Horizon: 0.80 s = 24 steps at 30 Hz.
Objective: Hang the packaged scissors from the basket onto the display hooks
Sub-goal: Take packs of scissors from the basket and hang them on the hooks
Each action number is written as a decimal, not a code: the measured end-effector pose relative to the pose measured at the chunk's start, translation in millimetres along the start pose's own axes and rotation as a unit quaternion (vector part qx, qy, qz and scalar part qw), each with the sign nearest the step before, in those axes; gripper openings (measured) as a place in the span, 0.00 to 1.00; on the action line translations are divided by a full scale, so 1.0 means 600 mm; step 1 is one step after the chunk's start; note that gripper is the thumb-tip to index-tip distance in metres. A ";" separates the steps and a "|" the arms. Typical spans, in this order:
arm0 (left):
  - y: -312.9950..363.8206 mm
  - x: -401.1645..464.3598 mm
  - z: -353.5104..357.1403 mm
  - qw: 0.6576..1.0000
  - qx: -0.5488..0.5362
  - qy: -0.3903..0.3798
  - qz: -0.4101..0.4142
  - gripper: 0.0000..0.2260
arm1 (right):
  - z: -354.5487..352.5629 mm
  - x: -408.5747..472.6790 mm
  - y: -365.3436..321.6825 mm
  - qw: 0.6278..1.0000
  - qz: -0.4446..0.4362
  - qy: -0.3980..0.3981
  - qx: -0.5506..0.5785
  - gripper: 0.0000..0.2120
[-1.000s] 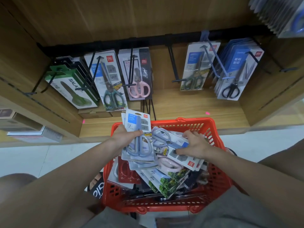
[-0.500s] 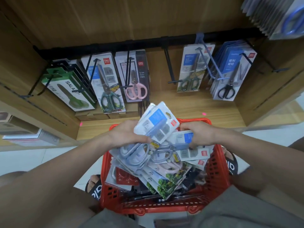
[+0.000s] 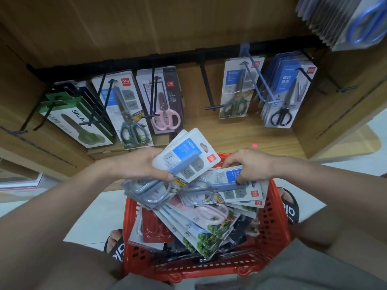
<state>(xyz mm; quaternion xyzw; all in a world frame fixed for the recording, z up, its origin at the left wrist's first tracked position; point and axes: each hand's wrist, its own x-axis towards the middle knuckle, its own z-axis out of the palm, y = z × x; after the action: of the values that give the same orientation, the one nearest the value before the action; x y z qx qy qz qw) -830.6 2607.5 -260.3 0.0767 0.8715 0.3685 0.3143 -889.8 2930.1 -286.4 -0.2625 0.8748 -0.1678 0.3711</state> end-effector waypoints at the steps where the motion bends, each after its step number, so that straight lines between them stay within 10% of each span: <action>1: 0.004 -0.005 -0.005 1.000 0.015 -0.021 0.008 0.13 | -0.005 0.000 0.001 1.000 0.000 -0.004 0.005 0.18; 16: 0.019 0.053 0.110 0.933 0.342 -0.110 0.028 0.29 | -0.017 0.054 -0.043 0.993 -0.046 -0.033 0.099 0.15; 24: -0.005 0.054 0.068 0.979 0.192 -0.043 0.048 0.21 | -0.082 0.039 -0.025 0.983 0.014 -0.081 0.166 0.19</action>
<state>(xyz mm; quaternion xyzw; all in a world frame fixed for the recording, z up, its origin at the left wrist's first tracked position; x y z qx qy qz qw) -830.9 2641.4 -300.0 0.1933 0.9069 0.2054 0.3130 -934.6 2909.3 -259.2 -0.1979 0.8054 -0.2834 0.4815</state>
